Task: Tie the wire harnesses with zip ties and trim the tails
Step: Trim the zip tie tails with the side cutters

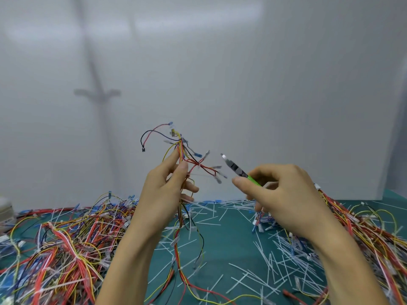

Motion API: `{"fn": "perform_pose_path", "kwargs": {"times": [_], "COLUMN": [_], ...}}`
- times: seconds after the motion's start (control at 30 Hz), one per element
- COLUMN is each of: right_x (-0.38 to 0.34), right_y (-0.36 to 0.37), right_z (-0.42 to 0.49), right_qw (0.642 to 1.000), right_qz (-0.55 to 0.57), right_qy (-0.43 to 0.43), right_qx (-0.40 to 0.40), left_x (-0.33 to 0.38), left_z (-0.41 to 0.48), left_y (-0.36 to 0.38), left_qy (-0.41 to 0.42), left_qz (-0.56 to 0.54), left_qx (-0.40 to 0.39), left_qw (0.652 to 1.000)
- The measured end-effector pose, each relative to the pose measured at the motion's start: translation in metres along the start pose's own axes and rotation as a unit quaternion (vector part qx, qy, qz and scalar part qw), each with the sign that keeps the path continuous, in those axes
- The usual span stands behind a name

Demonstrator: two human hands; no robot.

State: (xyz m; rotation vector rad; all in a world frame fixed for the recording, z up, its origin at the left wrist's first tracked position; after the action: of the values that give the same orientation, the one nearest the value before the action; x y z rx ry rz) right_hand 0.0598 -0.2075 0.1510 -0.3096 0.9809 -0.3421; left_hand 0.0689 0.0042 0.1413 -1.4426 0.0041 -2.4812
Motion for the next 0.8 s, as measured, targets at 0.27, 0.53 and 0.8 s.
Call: {"fn": "perform_pose_path", "kwargs": {"times": [0.27,0.53,0.8], "right_x": [-0.002,0.002,0.006], "right_y": [0.022,0.057,0.063], "right_z": [0.001,-0.004,-0.006], "right_qw": [0.993,0.981,0.969], "right_qz": [0.110,0.109,0.134], "right_qy": [0.022,0.067,0.113], "right_qx": [-0.043,-0.147,-0.171], "left_x": [-0.008,-0.009,-0.008], "left_z": [-0.001,-0.002,-0.003], "left_y": [-0.001,0.005,0.006], "left_qy": [-0.071,-0.087,-0.093], "left_qz": [-0.135,-0.202,-0.215], "left_qx": [-0.013,0.002,0.018], "left_qw": [0.988,0.975,0.972]}}
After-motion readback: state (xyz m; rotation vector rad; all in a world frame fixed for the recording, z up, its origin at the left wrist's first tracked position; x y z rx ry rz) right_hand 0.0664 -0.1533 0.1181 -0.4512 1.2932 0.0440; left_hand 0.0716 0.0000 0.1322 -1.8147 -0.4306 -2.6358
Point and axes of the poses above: each hand's wrist, its own z-axis towards the middle knuckle, its own y-axis out of the palm, x = y × z, the point moved 6 cm from there along z, towards the middle knuckle, and after that the axes turned 7 degrees about z, right-handed, at the moved point
